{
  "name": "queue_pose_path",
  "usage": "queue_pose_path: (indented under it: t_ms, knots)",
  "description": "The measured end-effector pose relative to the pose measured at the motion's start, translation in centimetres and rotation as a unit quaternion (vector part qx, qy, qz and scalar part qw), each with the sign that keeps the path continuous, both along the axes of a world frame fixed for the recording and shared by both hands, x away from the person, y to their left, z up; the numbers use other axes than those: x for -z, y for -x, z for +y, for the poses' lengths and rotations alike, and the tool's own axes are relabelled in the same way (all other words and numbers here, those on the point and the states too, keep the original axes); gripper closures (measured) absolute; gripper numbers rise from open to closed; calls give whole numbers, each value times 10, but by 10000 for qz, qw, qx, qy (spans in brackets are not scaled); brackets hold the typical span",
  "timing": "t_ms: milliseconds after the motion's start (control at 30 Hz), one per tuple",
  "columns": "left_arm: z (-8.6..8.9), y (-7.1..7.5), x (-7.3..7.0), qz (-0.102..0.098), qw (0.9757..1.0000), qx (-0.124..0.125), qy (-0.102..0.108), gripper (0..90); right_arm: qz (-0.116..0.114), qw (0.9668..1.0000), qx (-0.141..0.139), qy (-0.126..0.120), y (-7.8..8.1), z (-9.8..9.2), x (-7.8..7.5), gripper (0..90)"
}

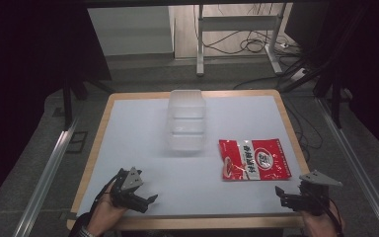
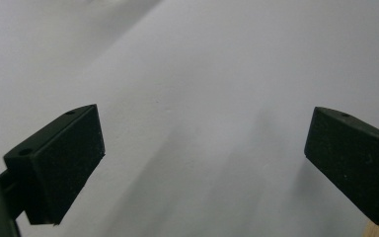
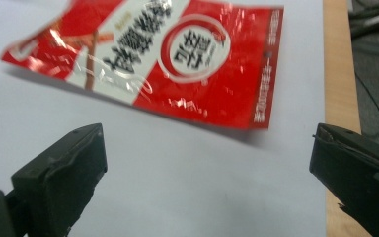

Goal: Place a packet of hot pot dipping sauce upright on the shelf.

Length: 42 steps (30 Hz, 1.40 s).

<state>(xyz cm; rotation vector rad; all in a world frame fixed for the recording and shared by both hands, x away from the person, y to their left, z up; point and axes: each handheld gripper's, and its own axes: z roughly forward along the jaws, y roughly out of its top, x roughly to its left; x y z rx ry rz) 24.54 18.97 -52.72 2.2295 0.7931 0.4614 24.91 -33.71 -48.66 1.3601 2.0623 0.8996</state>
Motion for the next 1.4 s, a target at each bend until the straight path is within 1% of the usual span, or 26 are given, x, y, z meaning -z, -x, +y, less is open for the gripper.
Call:
queue_pose_path:
  t_ms: [67,100,133,167,200,267,333,433,733,900,1100,1233,1300,1400]
  knots:
    - [2,0,-1,-24,10000,7,84,7,-123,9999,-53,-90,-1,-1,-1,8]
    - [2,0,-1,-24,10000,7,84,4,-138,9998,-45,-125,-2,-2,0,8]
    - [3,0,-1,-46,9999,17,151,3,-95,9999,-40,-132,-2,-3,1,7]
    - [3,0,-1,-46,9999,17,151,2,-95,9999,-40,-132,-2,-3,1,7]
    - [4,0,-2,-62,9998,25,193,0,-9,9999,-82,-152,-3,-5,5,1]
    - [4,0,-2,-74,9997,33,213,0,26,9998,-84,-169,-3,-6,6,0]
    - [5,0,-2,-108,9996,48,246,0,5,9998,-87,-206,-4,-7,6,0]
    - [5,0,-2,-118,9995,67,279,0,-12,9998,-73,-192,-3,-7,6,0]
    - [4,0,-1,-162,9997,83,184,0,39,9998,-109,-179,-4,-7,8,0]
    - [4,0,-1,-174,9996,94,184,0,-24,9998,-112,-170,-5,-7,9,0]
    - [3,0,-1,-193,9996,108,165,0,34,9997,-139,-201,-10,-9,12,0]
    - [3,0,-1,-188,9996,114,155,0,9,9995,-151,-264,-13,-10,13,0]
    - [3,0,0,-187,9996,129,145,0,56,9993,-183,-315,-16,-11,15,0]
    - [3,0,0,-193,9996,134,139,0,123,9993,-187,-284,-18,-11,17,0]
